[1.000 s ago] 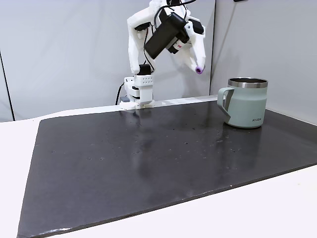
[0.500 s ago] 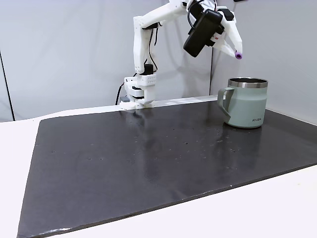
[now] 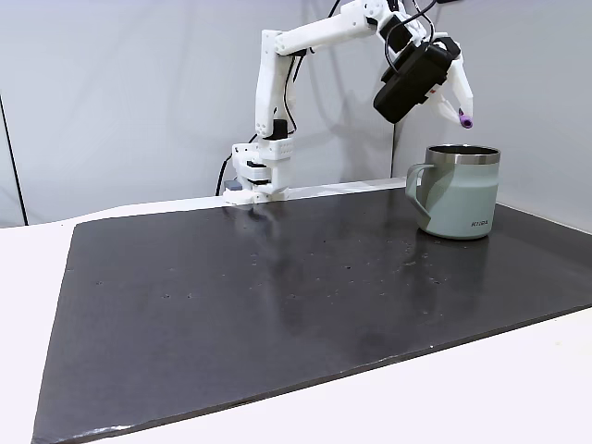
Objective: Grasp a pengrip and put it in the cup.
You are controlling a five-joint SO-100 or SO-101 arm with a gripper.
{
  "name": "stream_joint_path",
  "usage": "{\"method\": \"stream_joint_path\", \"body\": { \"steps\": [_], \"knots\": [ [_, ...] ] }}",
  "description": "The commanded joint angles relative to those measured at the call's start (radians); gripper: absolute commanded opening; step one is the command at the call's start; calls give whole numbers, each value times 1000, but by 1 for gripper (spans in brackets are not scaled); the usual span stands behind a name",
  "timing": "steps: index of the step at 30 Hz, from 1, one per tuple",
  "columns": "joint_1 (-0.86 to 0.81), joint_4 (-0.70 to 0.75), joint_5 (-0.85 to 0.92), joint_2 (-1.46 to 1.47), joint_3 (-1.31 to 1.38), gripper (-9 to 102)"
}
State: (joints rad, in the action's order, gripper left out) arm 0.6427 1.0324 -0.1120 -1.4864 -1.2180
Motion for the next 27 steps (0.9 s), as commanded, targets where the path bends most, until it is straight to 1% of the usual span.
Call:
{"method": "stream_joint_path", "body": {
  "steps": [1, 5, 9, 11, 27],
  "knots": [
    [34, -34, 26, -14, 64, 0],
    [40, -28, 37, -15, 61, 2],
    [40, -15, 38, -15, 54, 16],
    [40, -12, 38, -15, 48, 21],
    [57, -5, 44, -21, 52, 21]
  ]
}}
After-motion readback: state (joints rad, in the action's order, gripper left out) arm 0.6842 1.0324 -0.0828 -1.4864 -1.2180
